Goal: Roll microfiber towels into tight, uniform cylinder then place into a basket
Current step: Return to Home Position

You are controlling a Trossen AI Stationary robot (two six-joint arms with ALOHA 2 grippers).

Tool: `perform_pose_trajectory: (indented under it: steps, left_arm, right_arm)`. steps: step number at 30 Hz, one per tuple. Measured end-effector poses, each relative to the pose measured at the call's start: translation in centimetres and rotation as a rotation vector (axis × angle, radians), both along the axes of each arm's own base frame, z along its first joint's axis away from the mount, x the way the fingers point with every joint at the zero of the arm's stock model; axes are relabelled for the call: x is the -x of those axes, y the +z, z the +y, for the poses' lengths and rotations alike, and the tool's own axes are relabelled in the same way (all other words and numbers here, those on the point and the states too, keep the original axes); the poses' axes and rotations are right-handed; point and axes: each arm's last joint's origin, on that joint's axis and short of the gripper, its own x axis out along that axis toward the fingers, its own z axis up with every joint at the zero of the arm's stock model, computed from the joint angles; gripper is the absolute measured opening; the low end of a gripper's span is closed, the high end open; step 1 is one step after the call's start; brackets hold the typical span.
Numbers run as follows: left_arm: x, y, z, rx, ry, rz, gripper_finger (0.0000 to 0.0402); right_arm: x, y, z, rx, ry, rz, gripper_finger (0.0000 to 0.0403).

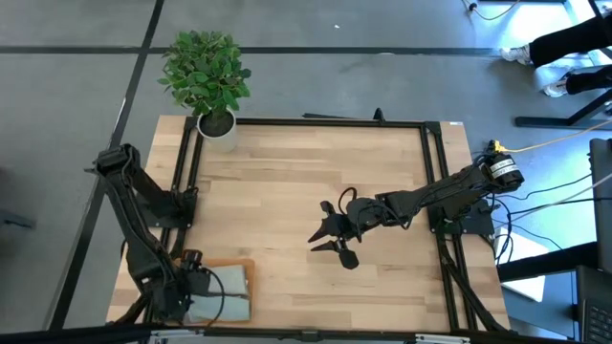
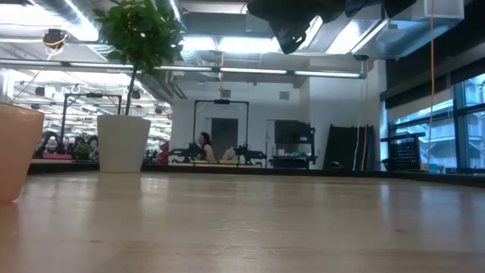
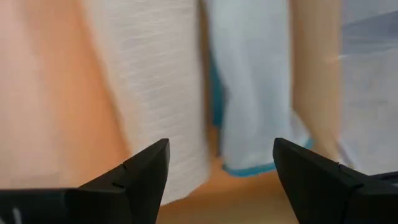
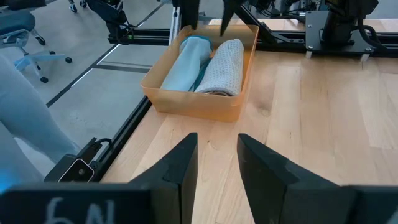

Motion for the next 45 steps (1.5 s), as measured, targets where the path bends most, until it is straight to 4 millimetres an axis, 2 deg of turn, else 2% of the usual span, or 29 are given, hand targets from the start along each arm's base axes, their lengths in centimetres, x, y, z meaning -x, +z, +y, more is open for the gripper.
perform_pose_trajectory:
  steps: [7, 19, 26, 31, 38, 45]
  left_arm:
    - [0.1, 0.9, 1.8, -0.110, 0.000, -0.073, 0.0275]
    - [-0.1, 0.9, 1.6, -0.077, 0.011, -0.076, 0.0275]
    - [-0.4, 0.8, 1.7, -0.067, 0.155, -0.063, 0.0264]
    - [-1.2, 0.7, 2.3, -0.058, 0.233, -0.019, 0.0216]
    - [-2.7, 0.7, 3.6, -0.088, 0.239, -0.001, 0.0110]
    - [-3.7, 1.1, 4.2, -0.049, 0.243, -0.017, 0.0013]
  right_arm:
    - [0.0, 0.0, 0.0, 0.000, 0.000, 0.000, 0.0115]
    - [0.0, 0.0, 0.0, 0.000, 0.000, 0.000, 0.0115]
    - [0.0, 0.1, 0.0, 0.006, 0.003, -0.011, 0.0115]
    - [-0.1, 0.2, -0.1, 0.037, 0.015, -0.040, 0.0115]
    - [-0.2, 0.5, 0.0, -0.076, -0.027, -0.031, 0.0115]
    - [-0.2, 0.5, 0.0, -0.106, -0.039, -0.020, 0.0115]
